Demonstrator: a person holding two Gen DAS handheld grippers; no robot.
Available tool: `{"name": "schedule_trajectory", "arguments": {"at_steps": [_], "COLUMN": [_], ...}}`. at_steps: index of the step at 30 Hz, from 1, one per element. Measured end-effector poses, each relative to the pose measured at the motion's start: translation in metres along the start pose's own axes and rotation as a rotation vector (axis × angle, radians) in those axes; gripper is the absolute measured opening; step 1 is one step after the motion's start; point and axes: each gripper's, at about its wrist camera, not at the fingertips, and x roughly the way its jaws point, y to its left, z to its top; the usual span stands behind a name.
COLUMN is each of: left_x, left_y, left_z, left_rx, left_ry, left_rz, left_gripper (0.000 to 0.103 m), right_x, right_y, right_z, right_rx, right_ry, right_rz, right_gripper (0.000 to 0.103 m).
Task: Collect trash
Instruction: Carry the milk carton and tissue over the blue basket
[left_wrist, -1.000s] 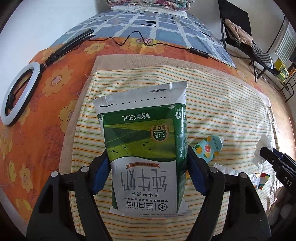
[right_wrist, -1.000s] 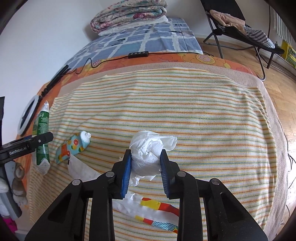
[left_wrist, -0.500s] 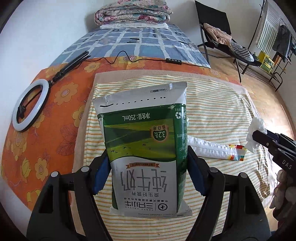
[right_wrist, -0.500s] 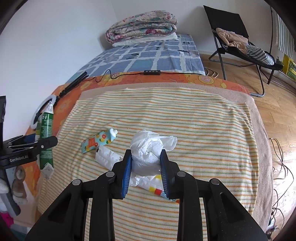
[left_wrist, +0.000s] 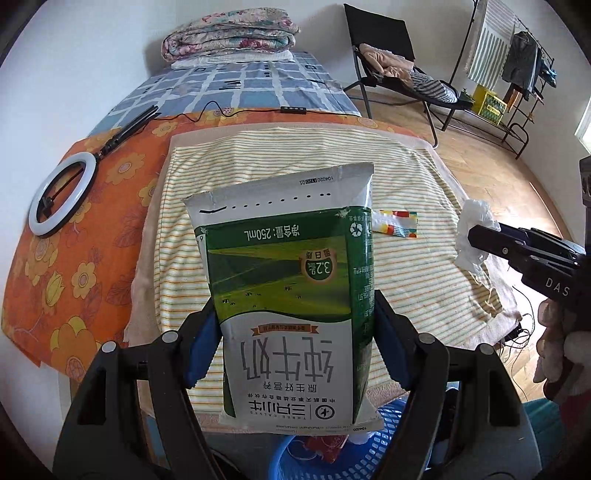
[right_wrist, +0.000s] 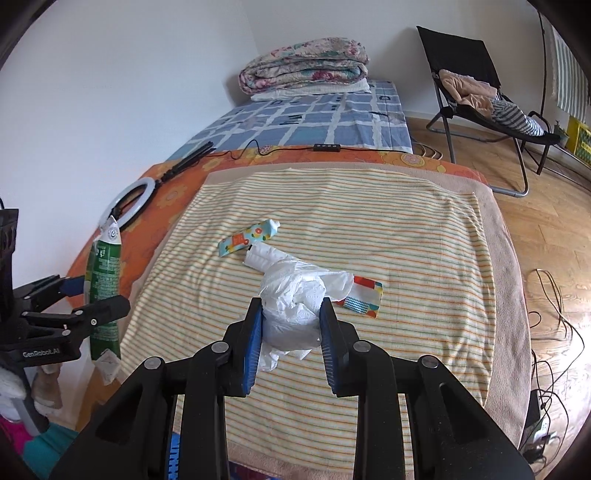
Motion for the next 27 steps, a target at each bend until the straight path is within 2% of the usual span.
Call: {"name": "schedule_trajectory", "arguments": {"at_steps": [8, 14, 27], "left_x": [-0.016, -0.01, 0.022], "left_y": [-0.021, -0.033, -0.052], "left_z": [-0.062, -0.108, -0.184], "left_rx": [0.018, 0.027, 0.066], "left_ry": [0.047, 0.106, 0.27], "left_rz": [-0.044, -0.074, -0.123], "left_gripper": [0.076, 0.076, 0.076], "right_x": [-0.031, -0.045, -0.032], "right_y": [0.014, 0.023, 0.039], "right_z": [-0.052, -0.093, -0.173], "right_rx": [-0.029, -0.04, -0.019], "right_ry": [0.018, 0.052, 0.174], "right_rz": [0.022, 0.059, 0.145], "right_gripper": [0.027, 0.027, 0.027]}}
